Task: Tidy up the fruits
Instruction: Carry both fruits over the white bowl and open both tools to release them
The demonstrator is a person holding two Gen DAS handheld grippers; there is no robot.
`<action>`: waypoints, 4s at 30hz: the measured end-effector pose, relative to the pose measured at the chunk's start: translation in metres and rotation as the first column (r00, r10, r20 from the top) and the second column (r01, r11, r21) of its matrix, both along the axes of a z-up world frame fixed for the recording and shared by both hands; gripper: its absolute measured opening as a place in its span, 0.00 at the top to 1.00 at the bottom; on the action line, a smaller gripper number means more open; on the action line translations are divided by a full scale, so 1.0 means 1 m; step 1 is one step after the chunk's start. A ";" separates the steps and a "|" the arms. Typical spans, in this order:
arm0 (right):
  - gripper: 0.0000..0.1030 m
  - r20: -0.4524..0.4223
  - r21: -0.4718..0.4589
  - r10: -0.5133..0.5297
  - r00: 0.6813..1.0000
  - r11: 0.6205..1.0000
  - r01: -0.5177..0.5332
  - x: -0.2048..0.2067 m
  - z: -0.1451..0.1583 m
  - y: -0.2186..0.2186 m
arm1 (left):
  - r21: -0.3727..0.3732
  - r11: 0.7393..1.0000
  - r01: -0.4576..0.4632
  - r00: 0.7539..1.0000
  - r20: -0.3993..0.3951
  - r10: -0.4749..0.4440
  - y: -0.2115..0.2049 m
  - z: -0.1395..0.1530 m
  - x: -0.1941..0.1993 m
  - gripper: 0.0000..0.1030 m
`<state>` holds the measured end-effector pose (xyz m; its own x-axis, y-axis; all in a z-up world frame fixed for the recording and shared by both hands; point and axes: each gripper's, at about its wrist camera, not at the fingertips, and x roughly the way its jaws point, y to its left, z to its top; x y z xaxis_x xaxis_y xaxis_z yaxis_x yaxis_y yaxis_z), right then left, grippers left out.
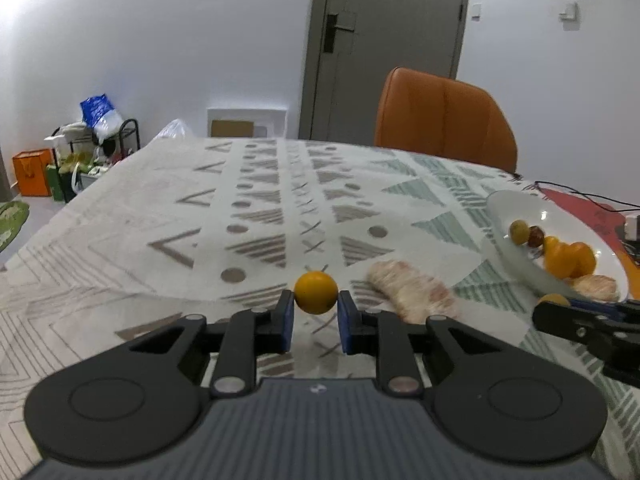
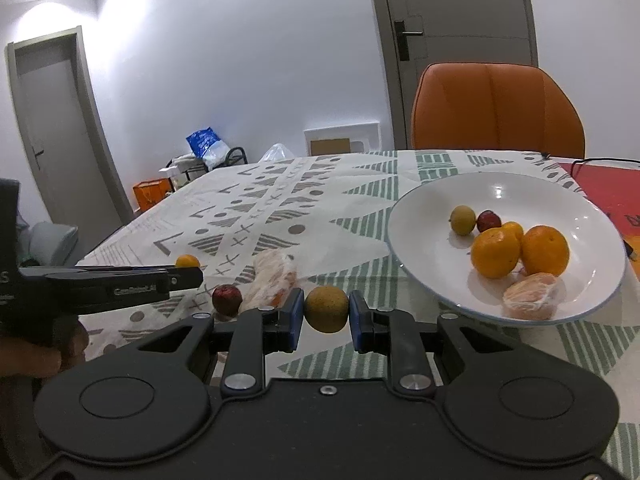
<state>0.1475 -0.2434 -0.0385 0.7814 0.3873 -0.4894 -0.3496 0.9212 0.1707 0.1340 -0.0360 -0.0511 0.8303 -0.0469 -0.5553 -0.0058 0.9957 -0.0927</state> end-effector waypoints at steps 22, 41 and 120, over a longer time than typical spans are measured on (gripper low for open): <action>0.78 0.037 0.038 -0.080 0.996 0.996 0.078 0.001 0.008 -0.035 | 0.004 0.993 0.116 0.991 0.070 -0.116 -0.052 0.024 0.009 0.80; 0.78 0.061 0.029 -0.165 0.984 0.986 0.163 0.008 0.016 -0.065 | 0.004 0.969 0.246 0.962 0.120 -0.244 -0.110 0.036 0.031 0.80; 0.53 0.061 0.073 -0.084 0.995 0.994 0.079 0.009 0.007 -0.035 | 0.049 0.996 0.069 0.995 0.069 -0.073 -0.041 0.030 -0.004 0.31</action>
<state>0.1568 -0.2789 -0.0317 0.8404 0.3525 -0.4116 -0.2860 0.9336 0.2157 0.1304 -0.0773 -0.0215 0.8633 -0.0825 -0.4980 0.0701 0.9966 -0.0436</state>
